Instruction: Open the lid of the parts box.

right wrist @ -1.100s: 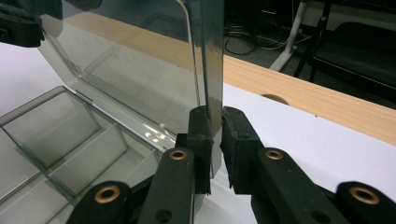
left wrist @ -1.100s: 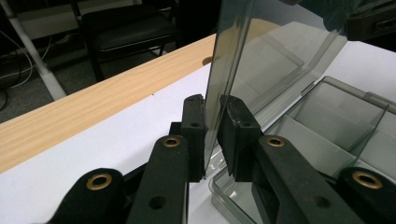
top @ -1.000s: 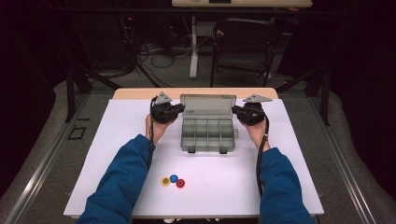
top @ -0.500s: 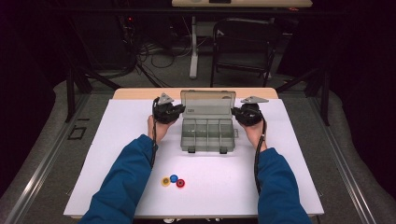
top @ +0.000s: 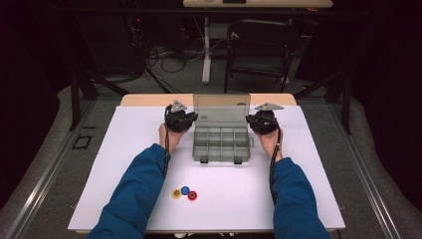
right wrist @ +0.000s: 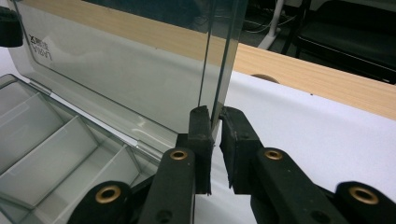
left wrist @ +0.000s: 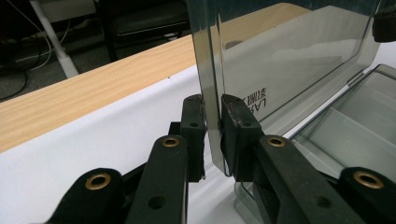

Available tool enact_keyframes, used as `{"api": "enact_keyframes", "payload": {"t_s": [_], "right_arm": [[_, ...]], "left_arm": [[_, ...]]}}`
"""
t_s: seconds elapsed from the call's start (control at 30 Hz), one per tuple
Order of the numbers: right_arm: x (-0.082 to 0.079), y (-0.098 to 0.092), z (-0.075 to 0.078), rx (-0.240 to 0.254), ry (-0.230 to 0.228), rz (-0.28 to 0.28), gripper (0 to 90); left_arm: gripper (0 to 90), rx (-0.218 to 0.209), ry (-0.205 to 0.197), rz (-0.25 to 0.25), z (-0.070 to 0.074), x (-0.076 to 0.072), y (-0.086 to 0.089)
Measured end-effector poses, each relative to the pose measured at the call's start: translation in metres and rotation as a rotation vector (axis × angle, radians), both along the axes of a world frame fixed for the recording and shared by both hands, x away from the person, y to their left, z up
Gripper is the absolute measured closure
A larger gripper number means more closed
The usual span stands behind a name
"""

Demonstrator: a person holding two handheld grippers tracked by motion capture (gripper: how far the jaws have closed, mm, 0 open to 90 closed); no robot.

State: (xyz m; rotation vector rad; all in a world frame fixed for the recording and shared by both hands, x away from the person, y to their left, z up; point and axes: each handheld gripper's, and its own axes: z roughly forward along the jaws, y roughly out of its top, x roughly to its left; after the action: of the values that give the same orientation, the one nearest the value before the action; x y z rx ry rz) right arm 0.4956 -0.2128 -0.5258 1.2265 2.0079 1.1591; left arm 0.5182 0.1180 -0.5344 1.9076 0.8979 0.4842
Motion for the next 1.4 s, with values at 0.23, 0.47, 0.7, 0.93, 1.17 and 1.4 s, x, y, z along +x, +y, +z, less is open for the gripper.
{"api": "enact_keyframes", "payload": {"t_s": [0.23,0.47,0.7,0.93,1.17,1.4], "right_arm": [[0.002,0.001,-0.003,0.000,0.004,-0.011,81.7],[0.004,0.002,-0.005,-0.016,0.011,-0.018,80.7],[0.007,0.006,-0.011,-0.069,0.022,-0.022,80.0],[0.010,0.009,-0.018,-0.112,0.040,-0.021,73.2],[0.003,-0.004,-0.009,-0.063,0.059,-0.023,45.7],[-0.016,-0.010,0.003,-0.042,0.058,0.041,24.3]], "left_arm": [[79.8,-0.005,0.003,0.005,-0.003,0.003,-0.001],[77.9,0.016,0.001,0.021,-0.004,0.005,-0.003],[75.2,0.050,0.028,0.036,-0.012,0.008,-0.005],[62.1,0.062,0.053,0.067,-0.014,0.010,0.000],[30.3,0.043,0.066,0.078,0.001,0.007,0.012],[17.2,0.053,0.055,0.009,0.020,-0.013,0.024]]}}
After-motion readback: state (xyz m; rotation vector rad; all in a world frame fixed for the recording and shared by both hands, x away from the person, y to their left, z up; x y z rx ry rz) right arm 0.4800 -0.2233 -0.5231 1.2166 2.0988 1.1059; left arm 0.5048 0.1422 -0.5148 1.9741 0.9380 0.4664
